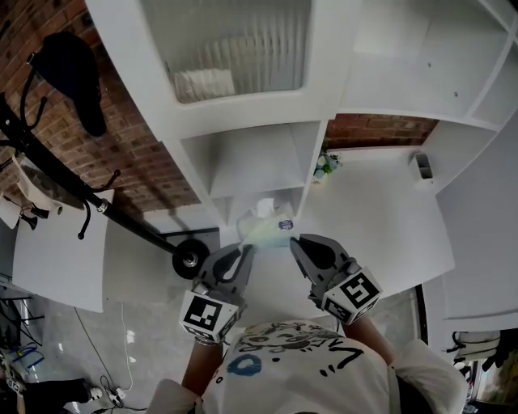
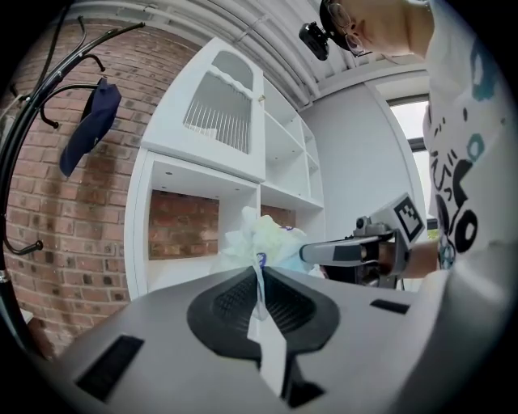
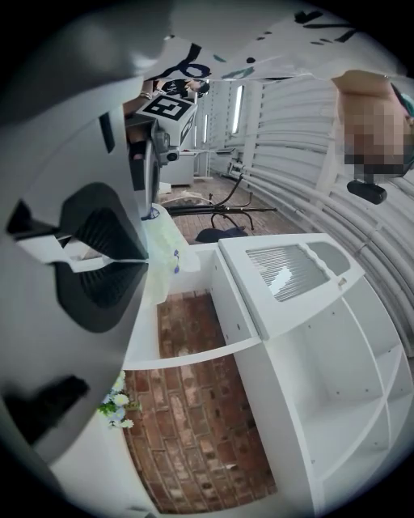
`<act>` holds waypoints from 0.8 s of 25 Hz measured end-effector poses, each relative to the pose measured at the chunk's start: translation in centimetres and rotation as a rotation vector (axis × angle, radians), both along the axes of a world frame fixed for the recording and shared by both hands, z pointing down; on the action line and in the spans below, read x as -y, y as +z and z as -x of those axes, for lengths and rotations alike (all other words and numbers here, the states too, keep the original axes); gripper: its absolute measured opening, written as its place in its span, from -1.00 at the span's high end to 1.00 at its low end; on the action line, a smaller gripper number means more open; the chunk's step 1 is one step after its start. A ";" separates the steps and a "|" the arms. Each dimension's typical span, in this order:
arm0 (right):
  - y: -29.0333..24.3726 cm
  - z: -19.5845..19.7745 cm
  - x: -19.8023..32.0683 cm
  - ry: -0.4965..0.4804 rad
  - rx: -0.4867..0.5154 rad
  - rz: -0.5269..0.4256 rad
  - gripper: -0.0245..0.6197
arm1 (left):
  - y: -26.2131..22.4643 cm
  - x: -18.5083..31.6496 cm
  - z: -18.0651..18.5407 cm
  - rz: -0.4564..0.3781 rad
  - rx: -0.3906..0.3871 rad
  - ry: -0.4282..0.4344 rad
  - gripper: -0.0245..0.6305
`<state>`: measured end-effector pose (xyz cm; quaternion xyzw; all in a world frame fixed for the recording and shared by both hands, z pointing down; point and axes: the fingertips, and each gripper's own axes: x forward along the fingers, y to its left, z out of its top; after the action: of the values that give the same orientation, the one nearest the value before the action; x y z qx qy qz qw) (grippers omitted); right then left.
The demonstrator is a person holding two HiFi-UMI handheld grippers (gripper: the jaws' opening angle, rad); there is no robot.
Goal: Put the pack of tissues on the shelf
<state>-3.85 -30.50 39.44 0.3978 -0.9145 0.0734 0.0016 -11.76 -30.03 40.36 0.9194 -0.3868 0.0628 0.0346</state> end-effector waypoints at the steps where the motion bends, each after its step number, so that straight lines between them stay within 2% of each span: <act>1: -0.2 0.2 0.5 0.005 -0.011 -0.012 0.83 | -0.2 0.6 0.1 -0.009 0.004 -0.003 0.85; 9: -0.5 0.5 4.9 0.040 -0.057 -0.048 0.83 | -1.4 4.9 0.7 -0.053 0.019 -0.012 0.85; 14: -0.7 0.9 7.7 0.050 -0.050 -0.045 0.83 | -1.4 7.6 1.1 -0.075 0.035 -0.026 0.85; 20: -0.3 1.7 10.6 0.063 -0.094 -0.050 0.83 | -1.0 10.8 1.8 -0.050 0.031 -0.073 0.85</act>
<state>-5.50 -41.09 39.18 0.4296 -0.9019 0.0318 0.0326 -13.60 -40.79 39.38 0.9042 -0.4219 0.0661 0.0081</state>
